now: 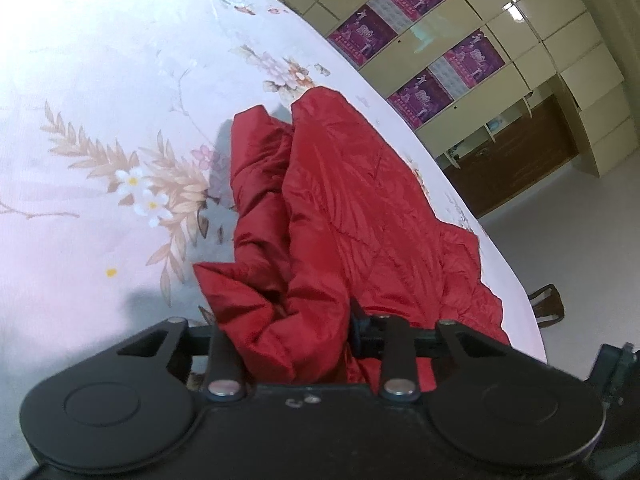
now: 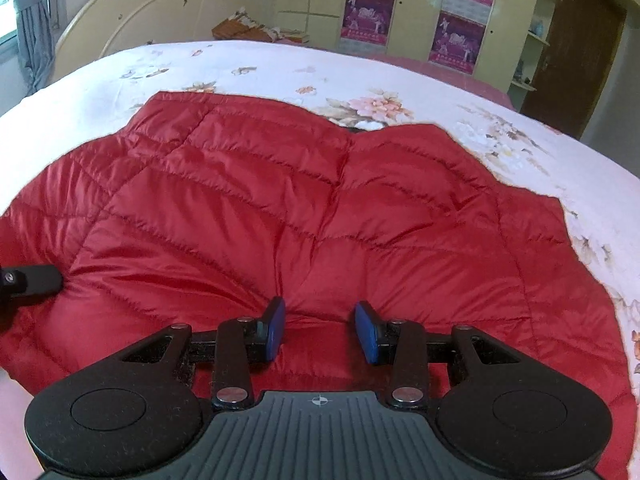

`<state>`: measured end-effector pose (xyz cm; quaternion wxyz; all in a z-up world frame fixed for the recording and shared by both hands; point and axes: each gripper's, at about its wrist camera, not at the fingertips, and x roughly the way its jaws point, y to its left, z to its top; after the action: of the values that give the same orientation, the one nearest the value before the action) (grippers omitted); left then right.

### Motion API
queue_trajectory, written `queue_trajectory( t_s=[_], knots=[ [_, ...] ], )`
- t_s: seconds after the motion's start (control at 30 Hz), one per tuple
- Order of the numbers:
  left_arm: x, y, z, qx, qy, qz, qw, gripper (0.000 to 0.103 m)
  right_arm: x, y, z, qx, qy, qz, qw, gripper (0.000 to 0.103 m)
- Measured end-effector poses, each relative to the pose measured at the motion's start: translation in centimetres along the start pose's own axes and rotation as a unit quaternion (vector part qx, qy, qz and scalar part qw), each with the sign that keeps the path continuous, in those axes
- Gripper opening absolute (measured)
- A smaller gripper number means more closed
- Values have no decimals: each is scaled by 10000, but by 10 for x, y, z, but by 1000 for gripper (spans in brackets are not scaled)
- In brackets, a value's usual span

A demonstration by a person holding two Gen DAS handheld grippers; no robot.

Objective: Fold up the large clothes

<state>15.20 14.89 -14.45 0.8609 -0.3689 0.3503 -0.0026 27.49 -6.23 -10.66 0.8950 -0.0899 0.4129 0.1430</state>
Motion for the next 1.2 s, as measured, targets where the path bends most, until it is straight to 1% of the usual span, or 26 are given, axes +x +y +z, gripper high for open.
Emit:
queue_trajectory(
  t_s=[0.07, 0.17, 0.3, 0.37, 0.43, 0.5, 0.63, 0.67, 0.7, 0.77, 0.83, 0.9, 0.97, 1.07, 1.13, 1.2],
  knots=[
    [-3, -4, 0, 125, -65, 33, 9999, 28, 4, 0, 2, -19, 39, 23, 10000, 40],
    [-9, -17, 1, 444, -219, 92, 9987, 25, 9, -4, 6, 2, 110, 162, 9998, 40],
    [-21, -47, 3, 1020, -457, 111, 9937, 24, 13, -14, 7, 65, 114, 401, 9991, 40],
    [-27, -70, 3, 1454, -577, 73, 9877, 24, 14, -18, 7, 87, 113, 514, 9986, 40],
    [-32, -97, 1, 1903, -648, -25, 9796, 24, 15, -23, 8, 97, 114, 646, 9978, 40],
    [-32, -124, -2, 2274, -621, -150, 9717, 24, 14, -27, 8, 143, 119, 780, 9968, 40],
    [-24, -171, -15, 2793, -548, -321, 9581, 24, 7, -44, 14, 279, 147, 1078, 9937, 40],
    [-22, -180, -19, 2889, -538, -337, 9552, 24, -1, -54, 15, 421, 108, 1086, 9931, 40],
    [-19, -189, -23, 2963, -519, -366, 9530, 24, -16, -69, 15, 572, -42, 1054, 9928, 40],
    [-14, -204, -33, 3114, -478, -417, 9482, 24, -40, -95, 11, 647, -217, 922, 9934, 40],
    [-7, -215, -43, 3235, -432, -471, 9441, 24, -64, -125, -2, 745, -284, 669, 9946, 40],
    [2, -222, -52, 3298, -356, -550, 9418, 24, -83, -153, -18, 919, -313, 472, 9942, 40],
    [12, -232, -62, 3395, -270, -614, 9382, 24, -97, -171, -35, 1049, -303, 303, 9936, 40],
    [30, -244, -80, 3504, -102, -714, 9338, 24, -104, -196, -60, 1340, -181, 139, 9907, 40],
    [43, -253, -95, 3610, 21, -778, 9293, 24, -99, -207, -73, 1613, -37, 248, 9866, 40],
    [58, -259, -110, 3744, 140, -801, 9237, 24, -92, -214, -81, 1886, 15, 371, 9814, 40]
  ],
)
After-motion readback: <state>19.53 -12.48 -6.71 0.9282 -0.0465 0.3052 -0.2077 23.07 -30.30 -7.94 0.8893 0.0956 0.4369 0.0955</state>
